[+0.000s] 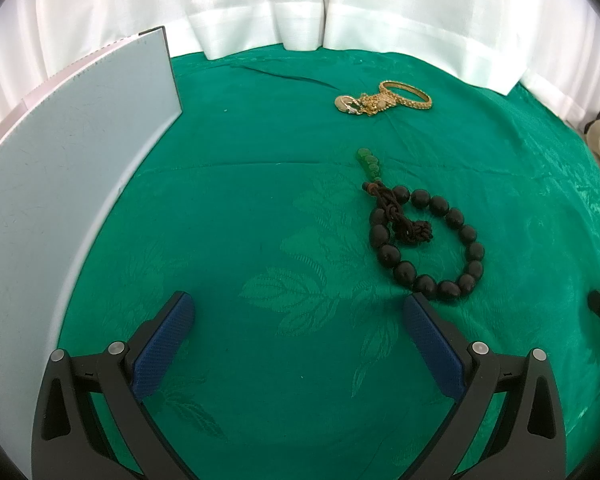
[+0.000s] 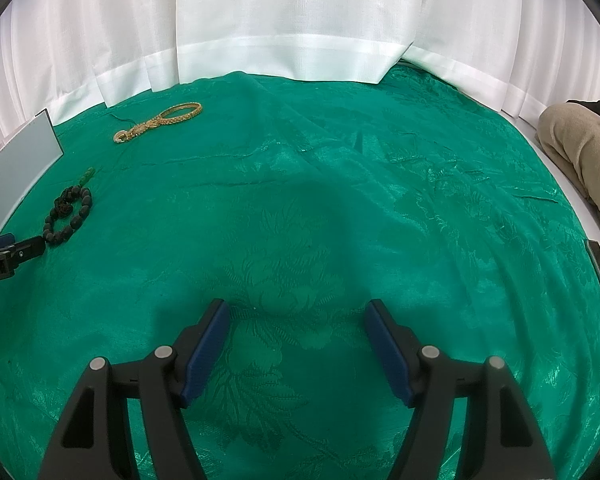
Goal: Organize jewelry
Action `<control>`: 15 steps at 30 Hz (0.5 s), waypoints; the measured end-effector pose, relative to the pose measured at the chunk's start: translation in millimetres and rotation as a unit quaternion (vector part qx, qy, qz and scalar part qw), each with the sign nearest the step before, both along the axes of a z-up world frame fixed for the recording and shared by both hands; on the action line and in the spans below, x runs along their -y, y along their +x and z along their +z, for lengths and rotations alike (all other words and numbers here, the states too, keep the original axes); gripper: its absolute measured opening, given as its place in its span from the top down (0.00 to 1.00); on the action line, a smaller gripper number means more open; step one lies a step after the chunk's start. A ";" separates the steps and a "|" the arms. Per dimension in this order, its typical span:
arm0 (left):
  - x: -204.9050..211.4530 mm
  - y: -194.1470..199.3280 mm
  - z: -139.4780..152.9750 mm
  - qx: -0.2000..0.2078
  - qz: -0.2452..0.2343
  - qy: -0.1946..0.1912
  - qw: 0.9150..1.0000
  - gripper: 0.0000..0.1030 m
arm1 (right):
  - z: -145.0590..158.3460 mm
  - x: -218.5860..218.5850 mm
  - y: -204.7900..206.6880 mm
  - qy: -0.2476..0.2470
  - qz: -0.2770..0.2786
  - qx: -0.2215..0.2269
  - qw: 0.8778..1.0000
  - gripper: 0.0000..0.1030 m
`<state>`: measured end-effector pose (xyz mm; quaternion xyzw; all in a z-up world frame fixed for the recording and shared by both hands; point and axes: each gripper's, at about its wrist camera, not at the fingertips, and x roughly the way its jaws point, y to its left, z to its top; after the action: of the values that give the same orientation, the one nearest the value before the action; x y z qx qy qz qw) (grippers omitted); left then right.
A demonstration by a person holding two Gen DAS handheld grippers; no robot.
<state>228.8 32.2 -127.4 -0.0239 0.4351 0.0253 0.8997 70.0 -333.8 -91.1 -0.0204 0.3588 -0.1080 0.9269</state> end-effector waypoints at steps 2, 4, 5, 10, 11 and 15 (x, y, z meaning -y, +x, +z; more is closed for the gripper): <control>0.1 0.0 0.0 0.000 0.000 0.000 1.000 0.00 | -0.1 -0.1 -1.0 0.000 0.000 0.000 1.000 0.30; 0.1 0.0 0.0 0.000 0.000 0.000 1.000 0.00 | 0.0 -0.1 -0.5 0.000 0.000 0.000 1.000 0.30; 0.2 0.0 0.0 0.000 0.000 0.000 1.000 0.00 | 0.0 -0.1 -0.9 0.000 0.000 0.000 1.000 0.30; 0.2 0.1 -0.1 0.000 0.000 0.000 1.000 0.00 | 0.1 -0.1 -0.4 0.000 0.000 0.000 1.000 0.30; 0.3 -0.1 0.1 0.000 0.000 0.000 1.000 0.00 | 0.2 -0.2 0.3 0.001 0.000 0.000 1.000 0.30; 0.2 0.2 -0.2 0.000 0.000 0.000 1.000 0.00 | 0.1 -0.1 0.9 0.000 0.000 0.000 1.000 0.30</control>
<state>229.0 32.0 -127.6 -0.0239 0.4352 0.0253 0.8997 70.9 -333.7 -91.0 -0.0207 0.3589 -0.1077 0.9269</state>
